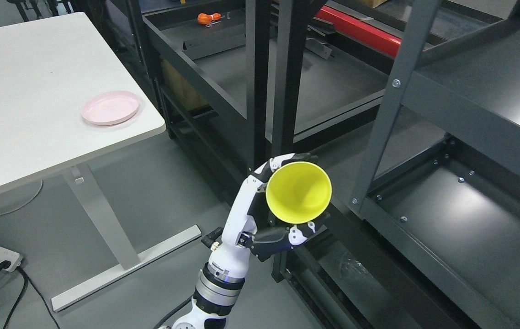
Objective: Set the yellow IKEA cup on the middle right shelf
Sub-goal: 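Raise the left hand with the cup up onto the shelf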
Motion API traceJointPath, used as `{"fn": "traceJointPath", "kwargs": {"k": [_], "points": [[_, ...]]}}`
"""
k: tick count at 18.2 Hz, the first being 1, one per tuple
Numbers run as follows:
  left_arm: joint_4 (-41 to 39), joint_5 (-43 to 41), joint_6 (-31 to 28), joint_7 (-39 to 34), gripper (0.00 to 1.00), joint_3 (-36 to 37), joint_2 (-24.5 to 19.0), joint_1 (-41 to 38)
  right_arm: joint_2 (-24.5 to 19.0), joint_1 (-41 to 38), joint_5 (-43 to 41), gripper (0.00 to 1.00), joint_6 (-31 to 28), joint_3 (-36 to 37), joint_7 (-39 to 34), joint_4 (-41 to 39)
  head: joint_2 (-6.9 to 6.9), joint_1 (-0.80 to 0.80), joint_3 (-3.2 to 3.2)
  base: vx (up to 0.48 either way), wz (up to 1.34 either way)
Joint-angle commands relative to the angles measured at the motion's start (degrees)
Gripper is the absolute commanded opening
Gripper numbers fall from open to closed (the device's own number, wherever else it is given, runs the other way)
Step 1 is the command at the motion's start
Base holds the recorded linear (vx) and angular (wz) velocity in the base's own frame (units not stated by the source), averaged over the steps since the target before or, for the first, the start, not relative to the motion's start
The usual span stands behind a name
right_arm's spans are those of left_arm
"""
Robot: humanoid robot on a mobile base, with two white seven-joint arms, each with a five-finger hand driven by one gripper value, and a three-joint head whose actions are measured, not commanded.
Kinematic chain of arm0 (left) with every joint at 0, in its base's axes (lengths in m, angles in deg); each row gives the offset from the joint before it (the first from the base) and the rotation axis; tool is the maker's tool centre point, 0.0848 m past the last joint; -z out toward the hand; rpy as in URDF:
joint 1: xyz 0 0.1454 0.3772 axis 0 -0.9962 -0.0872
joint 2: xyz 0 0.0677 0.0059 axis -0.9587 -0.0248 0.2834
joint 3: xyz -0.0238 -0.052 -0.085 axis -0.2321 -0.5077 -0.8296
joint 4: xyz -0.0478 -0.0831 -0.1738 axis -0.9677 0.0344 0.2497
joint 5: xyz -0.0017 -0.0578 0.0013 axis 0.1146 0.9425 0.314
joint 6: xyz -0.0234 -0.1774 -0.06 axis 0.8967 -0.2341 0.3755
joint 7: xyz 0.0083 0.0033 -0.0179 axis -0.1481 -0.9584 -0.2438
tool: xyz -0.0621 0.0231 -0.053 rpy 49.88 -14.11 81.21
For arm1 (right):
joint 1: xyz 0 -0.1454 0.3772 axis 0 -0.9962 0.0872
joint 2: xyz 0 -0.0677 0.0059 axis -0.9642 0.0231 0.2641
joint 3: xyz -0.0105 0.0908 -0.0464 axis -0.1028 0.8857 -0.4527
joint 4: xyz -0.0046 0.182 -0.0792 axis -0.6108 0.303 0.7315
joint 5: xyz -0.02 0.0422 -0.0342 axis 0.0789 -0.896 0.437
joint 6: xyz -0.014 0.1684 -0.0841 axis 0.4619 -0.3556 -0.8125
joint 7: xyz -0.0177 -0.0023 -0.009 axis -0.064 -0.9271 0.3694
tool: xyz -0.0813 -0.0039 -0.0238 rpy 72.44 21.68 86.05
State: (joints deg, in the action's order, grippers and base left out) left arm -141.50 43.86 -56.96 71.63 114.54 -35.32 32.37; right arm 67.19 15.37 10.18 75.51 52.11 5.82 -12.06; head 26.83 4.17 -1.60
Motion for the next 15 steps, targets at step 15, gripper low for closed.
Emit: {"fn": "traceJointPath", "kwargs": {"k": [15], "points": [[0.0,7.8,0.4,-1.1,0.01,11.4,-1.0,21.7,1.0,-0.6,-1.4,0.99,0.0,-1.0,12.3,0.0,0.00,0.00,0.00,-0.111,-0.25]]}}
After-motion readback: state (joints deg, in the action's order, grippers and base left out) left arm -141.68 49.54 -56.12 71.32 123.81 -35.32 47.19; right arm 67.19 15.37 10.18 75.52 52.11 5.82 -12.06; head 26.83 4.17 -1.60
